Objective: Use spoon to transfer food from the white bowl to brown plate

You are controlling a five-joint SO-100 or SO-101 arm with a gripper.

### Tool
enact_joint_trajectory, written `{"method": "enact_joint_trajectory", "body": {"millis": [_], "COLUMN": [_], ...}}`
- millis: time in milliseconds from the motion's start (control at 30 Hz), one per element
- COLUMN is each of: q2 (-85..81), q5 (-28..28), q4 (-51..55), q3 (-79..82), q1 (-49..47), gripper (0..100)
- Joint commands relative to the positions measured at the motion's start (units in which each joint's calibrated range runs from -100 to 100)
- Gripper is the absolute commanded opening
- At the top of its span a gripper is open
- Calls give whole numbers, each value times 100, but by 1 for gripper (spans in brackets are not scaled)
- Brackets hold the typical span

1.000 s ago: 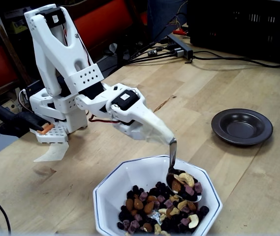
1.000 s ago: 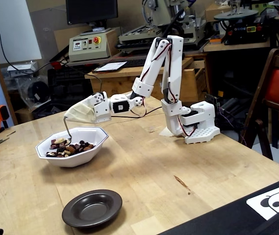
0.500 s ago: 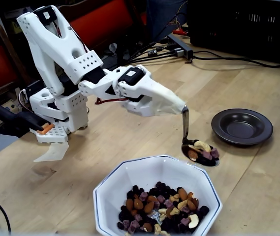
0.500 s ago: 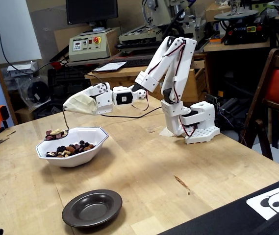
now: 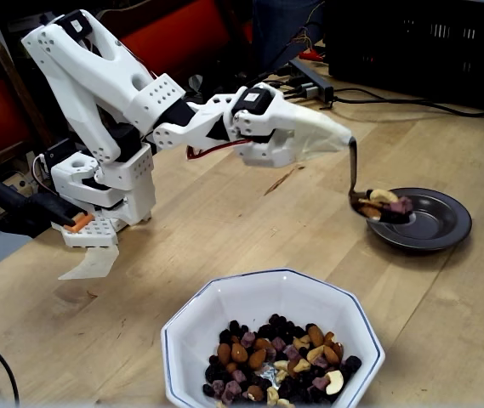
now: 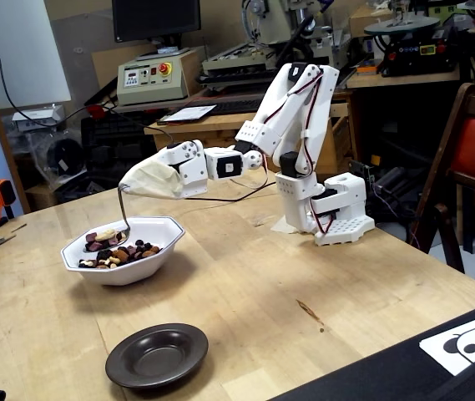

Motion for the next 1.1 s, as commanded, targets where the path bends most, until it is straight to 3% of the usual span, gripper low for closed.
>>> {"method": "enact_joint_trajectory", "body": {"millis": [0, 633, 1067], "q2": [-305, -228, 46], "q5": [156, 391, 391], "q4": [-15, -15, -31], "q3": [-277, -268, -348], "q1": [-376, -1531, -1776], "gripper": [2, 2, 2]}}
